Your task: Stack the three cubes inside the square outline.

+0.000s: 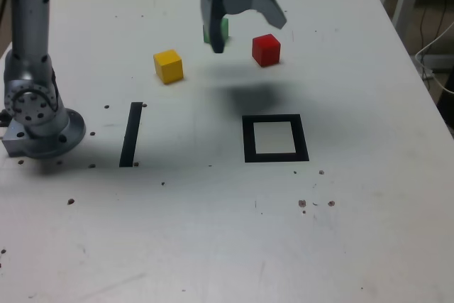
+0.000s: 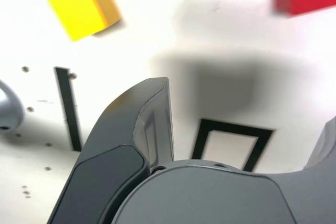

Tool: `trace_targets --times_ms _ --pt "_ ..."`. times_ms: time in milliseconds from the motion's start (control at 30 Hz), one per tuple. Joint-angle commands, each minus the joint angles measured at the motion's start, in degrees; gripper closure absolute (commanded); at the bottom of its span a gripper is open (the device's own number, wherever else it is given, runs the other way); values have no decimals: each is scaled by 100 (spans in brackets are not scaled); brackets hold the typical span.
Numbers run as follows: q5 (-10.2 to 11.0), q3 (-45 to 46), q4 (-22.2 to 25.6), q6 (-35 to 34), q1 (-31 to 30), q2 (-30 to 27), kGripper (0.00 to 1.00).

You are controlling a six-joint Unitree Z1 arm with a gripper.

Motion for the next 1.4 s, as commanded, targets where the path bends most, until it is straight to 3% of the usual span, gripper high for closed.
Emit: trace_targets --times_ms 0,933,1200,1367 --pt "20 -158 38 11 86 161 1" --pt "-177 -1544 284 389 906 1639 1" --pt "-376 -1840 535 556 988 1954 5" --pt "-520 -2067 789 691 1029 2152 12"
